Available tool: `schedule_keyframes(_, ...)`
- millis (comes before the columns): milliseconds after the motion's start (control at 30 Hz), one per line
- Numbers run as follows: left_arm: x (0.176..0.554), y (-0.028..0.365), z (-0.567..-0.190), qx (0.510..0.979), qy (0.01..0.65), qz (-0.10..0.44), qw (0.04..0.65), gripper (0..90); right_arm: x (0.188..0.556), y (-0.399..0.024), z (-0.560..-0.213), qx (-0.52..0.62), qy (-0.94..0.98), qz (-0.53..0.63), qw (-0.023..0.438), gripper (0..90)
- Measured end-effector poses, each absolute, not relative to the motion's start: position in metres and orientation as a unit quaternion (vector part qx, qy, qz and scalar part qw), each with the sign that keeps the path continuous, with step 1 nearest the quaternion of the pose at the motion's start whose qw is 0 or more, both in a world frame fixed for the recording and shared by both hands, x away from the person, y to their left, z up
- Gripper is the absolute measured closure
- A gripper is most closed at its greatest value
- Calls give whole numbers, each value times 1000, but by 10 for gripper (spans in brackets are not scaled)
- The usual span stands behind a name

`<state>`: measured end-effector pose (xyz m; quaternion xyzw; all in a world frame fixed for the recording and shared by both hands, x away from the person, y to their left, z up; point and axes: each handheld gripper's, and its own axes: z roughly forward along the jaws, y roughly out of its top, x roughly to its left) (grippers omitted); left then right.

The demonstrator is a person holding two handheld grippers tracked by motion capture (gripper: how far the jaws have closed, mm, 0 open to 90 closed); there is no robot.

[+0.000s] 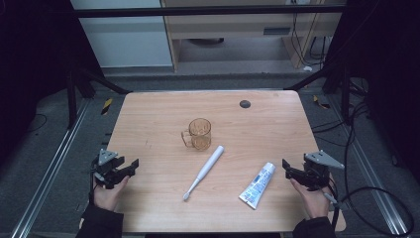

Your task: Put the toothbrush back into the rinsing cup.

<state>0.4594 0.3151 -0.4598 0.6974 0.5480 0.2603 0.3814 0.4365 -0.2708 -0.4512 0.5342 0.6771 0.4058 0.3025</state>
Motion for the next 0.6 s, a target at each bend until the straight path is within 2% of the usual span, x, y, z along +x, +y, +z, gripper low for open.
schedule_keyframes(167, 458, 314, -461, 697, 550, 250, 385, 439, 436, -263, -448, 514, 693, 417, 287, 250)
schedule_keyframes(433, 457, 314, -459, 698, 549, 260, 379, 505, 435, -241, -438, 486, 714, 443, 243, 420)
schedule_keyframes(600, 458, 314, -459, 697, 552, 265, 374, 510, 442, -222, -430, 463, 734, 445, 222, 507)
